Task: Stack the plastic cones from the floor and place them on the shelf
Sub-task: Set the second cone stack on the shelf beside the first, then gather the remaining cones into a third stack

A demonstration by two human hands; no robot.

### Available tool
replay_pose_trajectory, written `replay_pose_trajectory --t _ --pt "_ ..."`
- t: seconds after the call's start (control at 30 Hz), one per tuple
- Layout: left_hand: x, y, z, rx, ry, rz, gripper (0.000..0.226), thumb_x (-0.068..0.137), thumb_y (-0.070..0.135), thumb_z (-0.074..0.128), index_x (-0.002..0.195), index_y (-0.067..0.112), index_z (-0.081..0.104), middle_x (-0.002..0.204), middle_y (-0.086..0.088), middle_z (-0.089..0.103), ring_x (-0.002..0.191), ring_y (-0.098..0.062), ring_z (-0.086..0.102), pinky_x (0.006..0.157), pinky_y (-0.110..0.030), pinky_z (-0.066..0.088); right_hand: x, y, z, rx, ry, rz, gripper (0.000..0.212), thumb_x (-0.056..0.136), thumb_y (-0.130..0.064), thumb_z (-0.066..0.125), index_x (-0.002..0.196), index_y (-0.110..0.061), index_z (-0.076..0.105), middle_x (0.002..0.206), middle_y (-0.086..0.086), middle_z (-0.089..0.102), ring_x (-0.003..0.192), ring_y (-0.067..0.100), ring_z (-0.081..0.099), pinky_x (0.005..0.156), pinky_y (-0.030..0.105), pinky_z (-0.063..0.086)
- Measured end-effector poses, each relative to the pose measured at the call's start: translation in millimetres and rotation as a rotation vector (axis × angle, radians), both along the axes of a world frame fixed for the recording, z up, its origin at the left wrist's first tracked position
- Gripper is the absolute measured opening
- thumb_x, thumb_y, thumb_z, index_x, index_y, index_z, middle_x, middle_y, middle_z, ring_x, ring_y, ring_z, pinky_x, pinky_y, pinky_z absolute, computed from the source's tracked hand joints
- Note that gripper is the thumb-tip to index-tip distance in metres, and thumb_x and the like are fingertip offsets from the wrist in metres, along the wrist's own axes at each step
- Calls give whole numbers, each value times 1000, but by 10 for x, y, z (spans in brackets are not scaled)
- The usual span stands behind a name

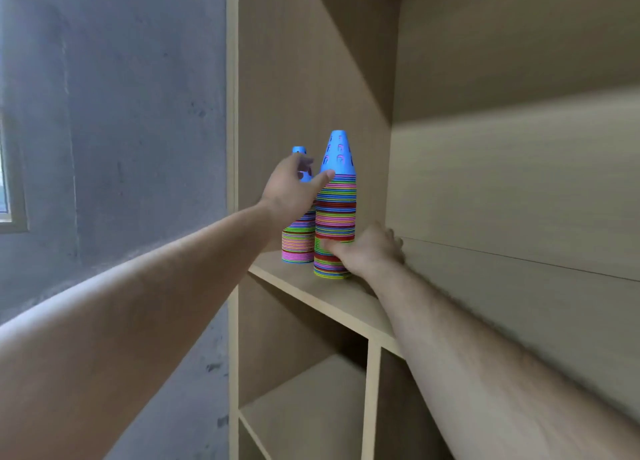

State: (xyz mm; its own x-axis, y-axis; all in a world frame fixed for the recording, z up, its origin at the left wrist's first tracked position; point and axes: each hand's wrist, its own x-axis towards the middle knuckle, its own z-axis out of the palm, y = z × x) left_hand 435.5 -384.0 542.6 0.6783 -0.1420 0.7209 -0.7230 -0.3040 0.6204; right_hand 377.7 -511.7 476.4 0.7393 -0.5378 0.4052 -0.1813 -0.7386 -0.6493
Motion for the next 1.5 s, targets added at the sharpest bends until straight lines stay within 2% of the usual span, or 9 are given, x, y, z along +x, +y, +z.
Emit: replay_pose_trajectory --t 0.17,0.27,0.6,0.83,1.03,1.17,1.3,1.4,1.5 --pt "-160 756 -578 191 -256 148 17 96 32 69 110 24 63 107 5 61 100 -12 54 85 -31 45 -301 531 -73 -222 -481 184 33 88 -40 65 112 -19 55 114 2 58 108 24 55 85 39 50" --pt "-285 1348 -1121 259 -320 274 16 94 26 72 108 21 64 98 8 57 91 -11 50 82 -29 43 -296 1003 -495 -169 -543 441 19 92 -30 60 107 -20 56 104 -2 60 96 20 58 78 38 51" --pt "-1075 3192 -3679 345 59 589 22 90 31 62 107 18 69 97 7 64 89 -13 56 81 -35 50 -254 2821 -2850 -114 -13 1042 22 100 -30 49 121 -25 55 111 -2 59 98 21 58 84 40 50" --pt "-2104 3730 -5410 375 559 756 30 89 41 57 104 18 71 102 -1 69 96 -29 66 83 -42 52 -796 3639 -4724 -12 312 1194 26 96 -18 52 120 -13 60 116 11 62 106 32 60 90 42 48" --pt "-2969 3775 -6423 377 892 871 36 88 40 51 107 15 69 108 -5 66 107 -30 62 91 -46 52 -1301 3649 -5820 -273 454 1380 23 91 -21 53 110 -13 63 104 8 63 102 31 58 87 43 47" --pt "-3421 3652 -6835 534 937 768 38 88 39 52 111 13 67 105 -5 62 99 -30 62 85 -47 54 -1529 3366 -6142 -545 373 1586 13 88 -21 61 98 -13 62 90 6 59 87 30 57 70 39 43" --pt "-3635 3437 -7082 701 1019 512 51 87 44 53 125 12 64 117 -5 61 106 -29 60 89 -47 53 -1697 3089 -6350 -726 486 1741 24 86 -32 56 103 -16 60 95 2 55 88 26 54 67 40 45" --pt "-3683 3319 -7258 685 1152 408 48 94 35 61 137 16 57 129 -2 58 118 -25 55 100 -45 49 -1796 2904 -6469 -781 642 1813 38 79 -37 60 112 -19 57 110 2 53 95 25 51 73 40 50" --pt "-3666 3239 -7348 600 1319 408 28 101 26 55 129 19 57 123 -1 60 114 -25 59 96 -45 50 -1870 2814 -6588 -859 770 1795 56 82 -41 67 132 -25 45 138 1 42 112 24 47 87 39 50"
